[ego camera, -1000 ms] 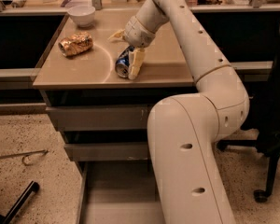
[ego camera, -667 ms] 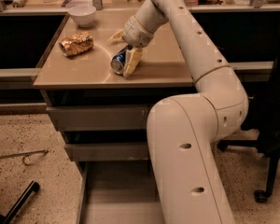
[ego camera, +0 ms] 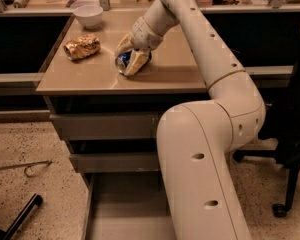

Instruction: Place pepsi can into bottom drawer

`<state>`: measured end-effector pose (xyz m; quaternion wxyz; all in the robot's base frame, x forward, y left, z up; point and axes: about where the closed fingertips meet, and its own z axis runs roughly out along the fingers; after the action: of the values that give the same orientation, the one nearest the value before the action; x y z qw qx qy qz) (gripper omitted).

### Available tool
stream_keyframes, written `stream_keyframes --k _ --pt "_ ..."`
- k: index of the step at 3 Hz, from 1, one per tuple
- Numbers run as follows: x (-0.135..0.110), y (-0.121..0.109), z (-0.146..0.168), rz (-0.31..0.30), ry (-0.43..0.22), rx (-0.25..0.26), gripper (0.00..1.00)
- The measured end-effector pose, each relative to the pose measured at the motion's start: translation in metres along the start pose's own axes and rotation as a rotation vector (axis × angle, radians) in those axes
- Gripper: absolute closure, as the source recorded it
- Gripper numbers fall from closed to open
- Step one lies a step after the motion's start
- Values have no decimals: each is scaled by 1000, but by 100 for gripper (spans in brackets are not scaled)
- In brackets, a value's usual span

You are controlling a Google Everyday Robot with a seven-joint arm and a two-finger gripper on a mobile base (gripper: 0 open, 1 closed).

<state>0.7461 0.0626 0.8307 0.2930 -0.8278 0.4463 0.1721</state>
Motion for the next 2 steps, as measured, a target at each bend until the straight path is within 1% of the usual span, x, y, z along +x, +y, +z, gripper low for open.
stream_keyframes --k 1,2 --pt "-9 0 -8 9 9 20 95" --pt "-35 4 -43 -5 33 109 100"
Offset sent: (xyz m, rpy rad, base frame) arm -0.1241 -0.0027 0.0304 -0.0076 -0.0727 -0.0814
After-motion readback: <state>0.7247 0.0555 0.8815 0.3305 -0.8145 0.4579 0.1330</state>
